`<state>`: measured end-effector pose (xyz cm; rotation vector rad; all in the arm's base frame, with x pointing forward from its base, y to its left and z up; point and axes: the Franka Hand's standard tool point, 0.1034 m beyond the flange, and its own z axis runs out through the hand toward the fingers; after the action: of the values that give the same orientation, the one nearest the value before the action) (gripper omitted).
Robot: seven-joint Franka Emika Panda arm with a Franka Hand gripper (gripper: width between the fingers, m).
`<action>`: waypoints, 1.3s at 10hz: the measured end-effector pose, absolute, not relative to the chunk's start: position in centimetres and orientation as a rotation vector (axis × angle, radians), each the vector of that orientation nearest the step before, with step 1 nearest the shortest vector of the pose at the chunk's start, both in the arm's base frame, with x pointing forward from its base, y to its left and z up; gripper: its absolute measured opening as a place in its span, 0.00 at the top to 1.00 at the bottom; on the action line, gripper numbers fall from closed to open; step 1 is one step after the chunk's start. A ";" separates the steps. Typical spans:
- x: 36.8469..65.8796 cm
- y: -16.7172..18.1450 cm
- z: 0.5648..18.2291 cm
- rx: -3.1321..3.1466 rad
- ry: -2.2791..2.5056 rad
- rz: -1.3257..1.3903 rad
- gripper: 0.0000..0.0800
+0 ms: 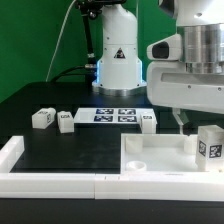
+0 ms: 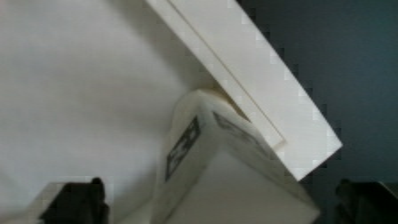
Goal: Assemble one leg
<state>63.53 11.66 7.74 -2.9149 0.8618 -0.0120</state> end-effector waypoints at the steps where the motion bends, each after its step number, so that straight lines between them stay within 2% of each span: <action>1: 63.6 11.5 7.7 -2.965 0.682 -0.022 0.19; 7: 63.7 11.2 7.8 -3.089 -0.319 -0.069 0.19; 8: 63.7 11.2 7.8 -3.084 -0.365 -0.070 0.34; 9: 63.7 11.2 7.8 -3.085 -0.356 -0.070 0.34; 10: 63.7 11.3 7.8 -3.087 -0.326 -0.070 0.52; 11: 63.7 11.3 7.8 -3.090 -0.286 -0.069 0.64; 13: 63.7 11.3 7.8 -3.095 -0.166 -0.065 0.64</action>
Offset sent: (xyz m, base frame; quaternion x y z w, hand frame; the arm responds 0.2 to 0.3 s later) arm 0.0086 0.0096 0.0011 -0.0305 -0.0140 -0.3309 0.9431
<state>63.70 11.30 7.80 -3.0945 -0.1659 -0.0654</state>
